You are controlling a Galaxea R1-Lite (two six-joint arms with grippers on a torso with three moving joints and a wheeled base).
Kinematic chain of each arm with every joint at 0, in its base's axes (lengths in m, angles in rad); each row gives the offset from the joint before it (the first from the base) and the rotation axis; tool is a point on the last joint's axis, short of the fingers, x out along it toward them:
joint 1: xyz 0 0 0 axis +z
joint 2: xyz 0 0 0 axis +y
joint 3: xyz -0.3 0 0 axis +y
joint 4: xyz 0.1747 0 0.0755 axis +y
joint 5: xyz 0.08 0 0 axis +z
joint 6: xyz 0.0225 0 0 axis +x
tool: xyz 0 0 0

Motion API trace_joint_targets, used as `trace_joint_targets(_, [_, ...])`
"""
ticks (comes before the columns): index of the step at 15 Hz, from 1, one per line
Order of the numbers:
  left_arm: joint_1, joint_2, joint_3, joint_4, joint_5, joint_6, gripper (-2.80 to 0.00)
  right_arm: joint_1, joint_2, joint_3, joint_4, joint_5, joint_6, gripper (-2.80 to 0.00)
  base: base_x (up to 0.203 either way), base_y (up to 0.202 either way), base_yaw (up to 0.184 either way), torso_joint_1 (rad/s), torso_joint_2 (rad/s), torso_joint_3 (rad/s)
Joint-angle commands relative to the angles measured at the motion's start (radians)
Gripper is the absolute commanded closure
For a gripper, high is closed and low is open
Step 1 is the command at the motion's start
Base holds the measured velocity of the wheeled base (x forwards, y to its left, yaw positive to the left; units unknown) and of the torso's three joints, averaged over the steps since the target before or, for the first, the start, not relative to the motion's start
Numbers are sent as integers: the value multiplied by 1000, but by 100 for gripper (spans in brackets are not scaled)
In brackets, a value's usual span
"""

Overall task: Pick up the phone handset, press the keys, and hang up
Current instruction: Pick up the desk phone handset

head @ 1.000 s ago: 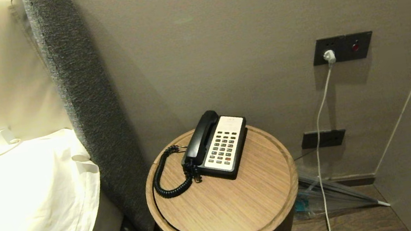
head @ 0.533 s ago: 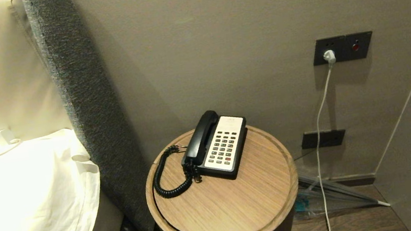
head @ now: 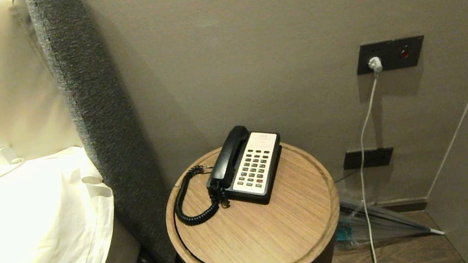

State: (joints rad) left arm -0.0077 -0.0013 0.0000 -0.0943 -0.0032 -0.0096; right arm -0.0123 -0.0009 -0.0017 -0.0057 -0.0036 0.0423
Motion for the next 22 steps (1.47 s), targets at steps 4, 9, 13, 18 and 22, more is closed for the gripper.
trace_joint_targets(4, [0,1,38,-1,0,-1,0,0,1,0,0,1,1,0,0,0,0,0,0,0])
trace_joint_targets(9, [0,1,38,-1,0,-1,0,0,1,0,0,1,1,0,0,0,0,0,0,0])
trace_joint_targets(13, [0,1,38,-1,0,-1,0,0,1,0,0,0,1,0,0,0,0,0,0,0])
trace_joint_targets(18, [0,1,38,-1,0,-1,0,0,1,0,0,1,1,0,0,0,0,0,0,0])
trace_joint_targets(22, [0,1,38,-1,0,-1,0,0,1,0,0,1,1,0,0,0,0,0,0,0])
